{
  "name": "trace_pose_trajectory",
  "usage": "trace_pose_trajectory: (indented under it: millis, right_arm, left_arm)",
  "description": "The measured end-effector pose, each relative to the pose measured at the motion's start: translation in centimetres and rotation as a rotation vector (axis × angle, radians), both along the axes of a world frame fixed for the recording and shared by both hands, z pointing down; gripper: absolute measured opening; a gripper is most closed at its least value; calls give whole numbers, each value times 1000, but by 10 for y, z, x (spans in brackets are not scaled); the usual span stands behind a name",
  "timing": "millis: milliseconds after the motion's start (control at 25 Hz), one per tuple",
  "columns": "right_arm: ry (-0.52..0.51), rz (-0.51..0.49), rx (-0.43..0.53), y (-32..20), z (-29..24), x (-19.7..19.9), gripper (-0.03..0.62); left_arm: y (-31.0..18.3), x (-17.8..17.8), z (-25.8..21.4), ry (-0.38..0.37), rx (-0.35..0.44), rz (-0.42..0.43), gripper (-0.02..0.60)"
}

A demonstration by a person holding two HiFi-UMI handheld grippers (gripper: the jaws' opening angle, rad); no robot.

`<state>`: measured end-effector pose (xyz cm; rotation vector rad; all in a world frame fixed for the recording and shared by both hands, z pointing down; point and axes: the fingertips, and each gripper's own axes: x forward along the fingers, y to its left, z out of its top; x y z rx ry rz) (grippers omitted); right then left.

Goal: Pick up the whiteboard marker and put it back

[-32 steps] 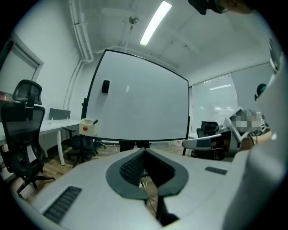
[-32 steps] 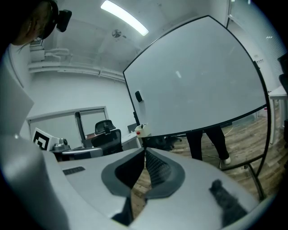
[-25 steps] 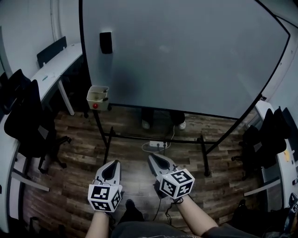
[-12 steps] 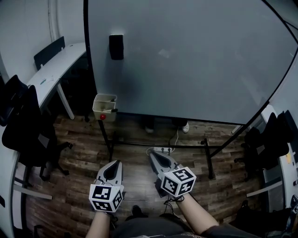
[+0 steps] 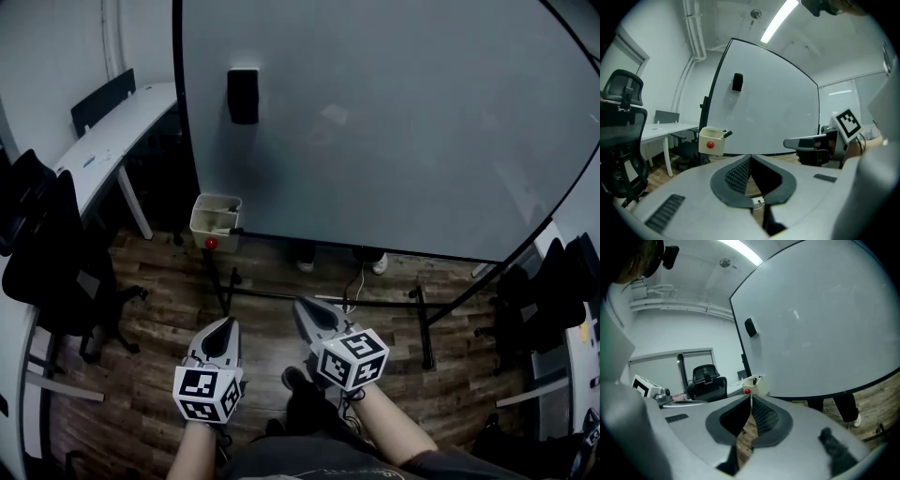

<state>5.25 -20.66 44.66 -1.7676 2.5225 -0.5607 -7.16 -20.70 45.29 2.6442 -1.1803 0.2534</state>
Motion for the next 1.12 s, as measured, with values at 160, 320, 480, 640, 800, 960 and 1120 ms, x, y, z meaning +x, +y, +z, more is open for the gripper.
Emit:
trace_pose_trajectory:
  millis: [160, 320, 480, 640, 800, 960, 1120]
  right_arm:
    - [-3, -59, 30, -33, -7, -5, 25]
    - [-25, -128, 32, -68, -8, -11, 25]
    - [-24, -195, 44, -103, -10, -18, 25]
    - [-21, -259, 49, -134, -11, -24, 26]
    - [-7, -323, 41, -156, -8, -34, 28]
    - [-6, -398, 30, -168, -3, -49, 115]
    - [29, -409, 34, -184, 2, -57, 132]
  left_arm:
    - [-21, 1, -3, -8, 11, -43, 14]
    - [-48, 3, -6, -22, 10, -93, 14]
    - [-80, 0, -6, -33, 11, -150, 14]
    - [-105, -1, -6, -34, 7, -194, 14]
    - [-123, -4, -6, -40, 5, -224, 14]
    - [-138, -5, -8, -46, 7, -251, 14]
    - [-146, -8, -7, -43, 1, -281, 14]
